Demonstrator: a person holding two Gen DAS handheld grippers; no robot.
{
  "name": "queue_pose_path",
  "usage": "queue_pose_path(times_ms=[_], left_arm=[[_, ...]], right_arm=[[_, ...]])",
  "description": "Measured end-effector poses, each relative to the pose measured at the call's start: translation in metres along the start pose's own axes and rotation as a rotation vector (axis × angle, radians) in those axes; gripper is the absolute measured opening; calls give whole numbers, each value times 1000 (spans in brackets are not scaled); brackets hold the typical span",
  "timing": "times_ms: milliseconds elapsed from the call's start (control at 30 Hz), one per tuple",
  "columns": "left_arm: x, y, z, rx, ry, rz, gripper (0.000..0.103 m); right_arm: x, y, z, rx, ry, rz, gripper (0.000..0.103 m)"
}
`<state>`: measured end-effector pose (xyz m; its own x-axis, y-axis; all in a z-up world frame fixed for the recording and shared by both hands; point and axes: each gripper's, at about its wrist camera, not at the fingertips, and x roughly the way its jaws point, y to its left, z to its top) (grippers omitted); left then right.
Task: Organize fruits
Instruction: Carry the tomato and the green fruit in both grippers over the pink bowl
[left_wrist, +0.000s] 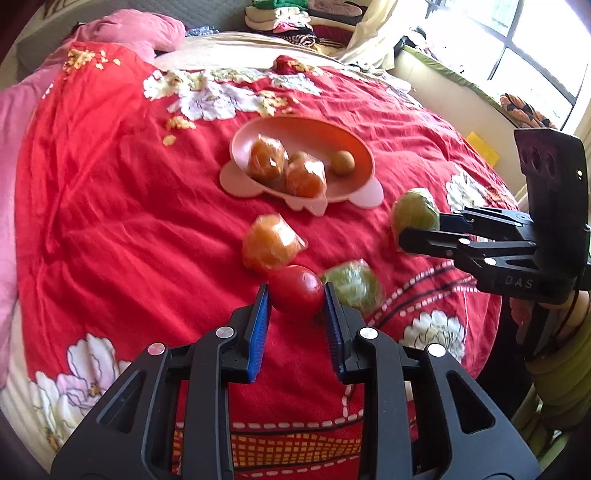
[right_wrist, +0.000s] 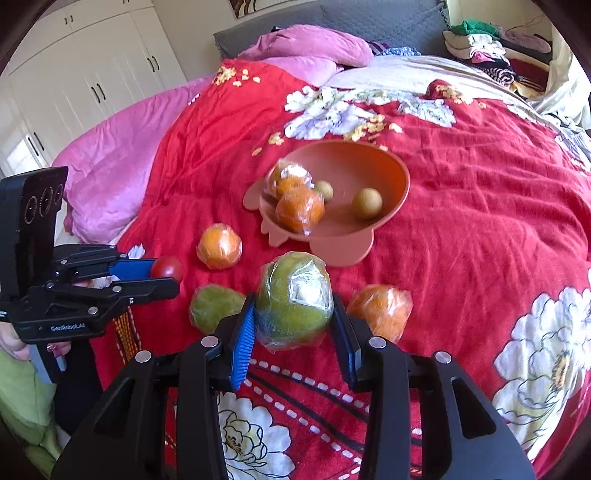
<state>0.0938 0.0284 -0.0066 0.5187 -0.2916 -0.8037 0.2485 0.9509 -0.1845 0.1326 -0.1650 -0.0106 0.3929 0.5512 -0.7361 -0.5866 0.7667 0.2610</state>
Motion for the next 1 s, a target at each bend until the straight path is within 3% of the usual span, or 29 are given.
queue_pose_path(times_ms=[433,1000], left_arm=[[18,-17,45,44,5,-2,21],[68,-47,85,89,59,-33,21]], right_arm=[[-13,-24,30,11,-57,-21,37],[11,-55,69,-1,-44,-15,37]])
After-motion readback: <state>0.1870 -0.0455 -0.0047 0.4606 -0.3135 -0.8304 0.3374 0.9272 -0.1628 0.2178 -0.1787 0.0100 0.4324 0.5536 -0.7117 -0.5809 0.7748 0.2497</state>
